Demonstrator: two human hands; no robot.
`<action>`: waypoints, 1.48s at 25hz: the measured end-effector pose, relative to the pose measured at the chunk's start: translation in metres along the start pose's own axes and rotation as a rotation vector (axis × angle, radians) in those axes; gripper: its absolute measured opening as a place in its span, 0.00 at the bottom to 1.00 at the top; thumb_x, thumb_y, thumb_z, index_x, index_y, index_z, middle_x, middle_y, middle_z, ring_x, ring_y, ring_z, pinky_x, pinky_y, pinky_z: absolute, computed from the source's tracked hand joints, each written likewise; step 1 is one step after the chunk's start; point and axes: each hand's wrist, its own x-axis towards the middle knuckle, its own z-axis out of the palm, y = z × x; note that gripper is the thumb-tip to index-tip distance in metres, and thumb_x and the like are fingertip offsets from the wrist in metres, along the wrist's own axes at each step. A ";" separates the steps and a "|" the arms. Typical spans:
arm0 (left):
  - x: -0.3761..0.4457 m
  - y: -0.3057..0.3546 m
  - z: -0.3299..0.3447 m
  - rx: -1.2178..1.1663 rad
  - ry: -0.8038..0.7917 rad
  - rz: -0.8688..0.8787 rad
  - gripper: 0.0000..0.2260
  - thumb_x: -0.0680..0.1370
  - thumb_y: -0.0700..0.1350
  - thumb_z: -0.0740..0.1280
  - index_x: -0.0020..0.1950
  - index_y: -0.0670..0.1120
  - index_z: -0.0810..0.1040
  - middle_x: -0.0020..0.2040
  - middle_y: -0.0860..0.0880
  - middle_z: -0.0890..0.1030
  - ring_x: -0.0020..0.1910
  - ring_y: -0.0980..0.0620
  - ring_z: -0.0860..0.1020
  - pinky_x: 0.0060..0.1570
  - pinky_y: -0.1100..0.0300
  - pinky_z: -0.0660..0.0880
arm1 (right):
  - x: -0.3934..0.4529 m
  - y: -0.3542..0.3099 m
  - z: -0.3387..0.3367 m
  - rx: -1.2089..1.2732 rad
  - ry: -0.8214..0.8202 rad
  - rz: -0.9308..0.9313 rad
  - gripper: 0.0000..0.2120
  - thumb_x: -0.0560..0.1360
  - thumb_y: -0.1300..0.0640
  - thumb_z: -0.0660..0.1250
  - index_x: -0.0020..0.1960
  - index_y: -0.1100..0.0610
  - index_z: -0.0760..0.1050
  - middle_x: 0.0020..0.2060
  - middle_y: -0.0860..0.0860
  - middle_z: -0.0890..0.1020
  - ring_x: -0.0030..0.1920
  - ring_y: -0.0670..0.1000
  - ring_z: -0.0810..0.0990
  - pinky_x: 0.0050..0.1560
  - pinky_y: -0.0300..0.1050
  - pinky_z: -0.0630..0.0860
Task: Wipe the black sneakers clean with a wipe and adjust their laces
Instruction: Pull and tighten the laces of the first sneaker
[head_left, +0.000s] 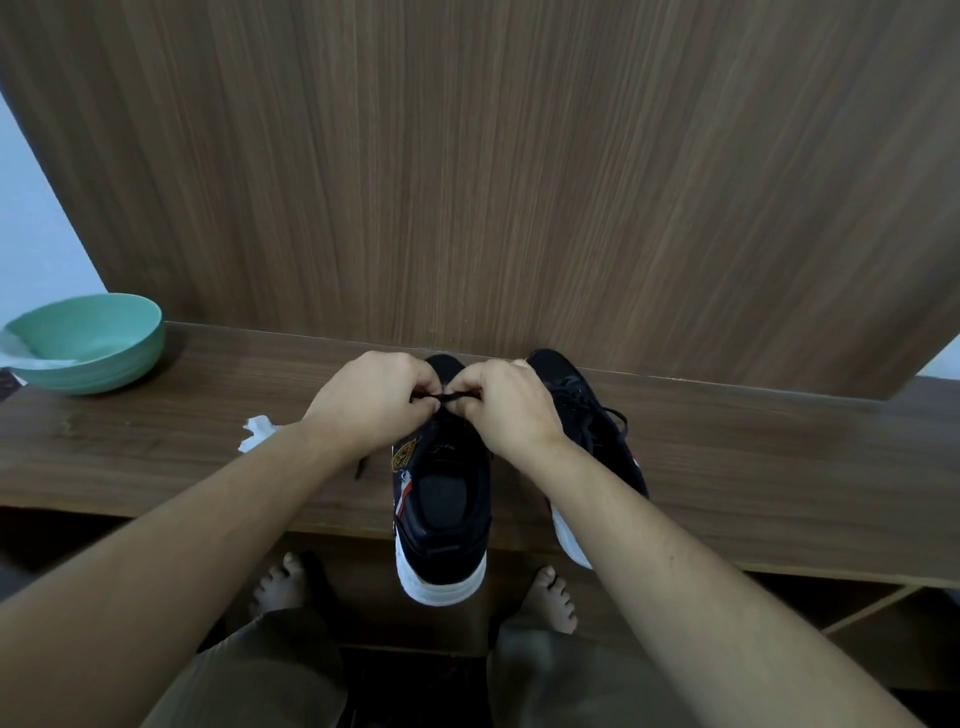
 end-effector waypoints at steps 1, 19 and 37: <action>0.000 0.000 0.000 0.007 0.002 -0.004 0.05 0.76 0.47 0.66 0.48 0.52 0.80 0.42 0.53 0.80 0.44 0.53 0.77 0.44 0.56 0.74 | 0.003 0.000 -0.002 0.113 -0.098 0.066 0.04 0.75 0.52 0.69 0.47 0.51 0.82 0.46 0.50 0.79 0.57 0.53 0.75 0.49 0.46 0.74; 0.010 -0.002 -0.015 0.023 -0.023 -0.018 0.05 0.76 0.48 0.66 0.47 0.52 0.82 0.46 0.53 0.81 0.48 0.52 0.77 0.50 0.54 0.75 | -0.018 -0.028 -0.040 -0.785 0.064 -0.269 0.13 0.73 0.66 0.63 0.33 0.59 0.64 0.33 0.50 0.69 0.37 0.52 0.69 0.34 0.46 0.64; 0.003 -0.034 0.018 0.103 -0.051 -0.346 0.07 0.78 0.48 0.65 0.49 0.47 0.81 0.47 0.45 0.82 0.48 0.44 0.78 0.45 0.53 0.75 | -0.041 0.014 -0.028 -0.913 -0.130 -0.154 0.28 0.57 0.68 0.73 0.26 0.58 0.51 0.27 0.54 0.66 0.30 0.53 0.69 0.32 0.43 0.62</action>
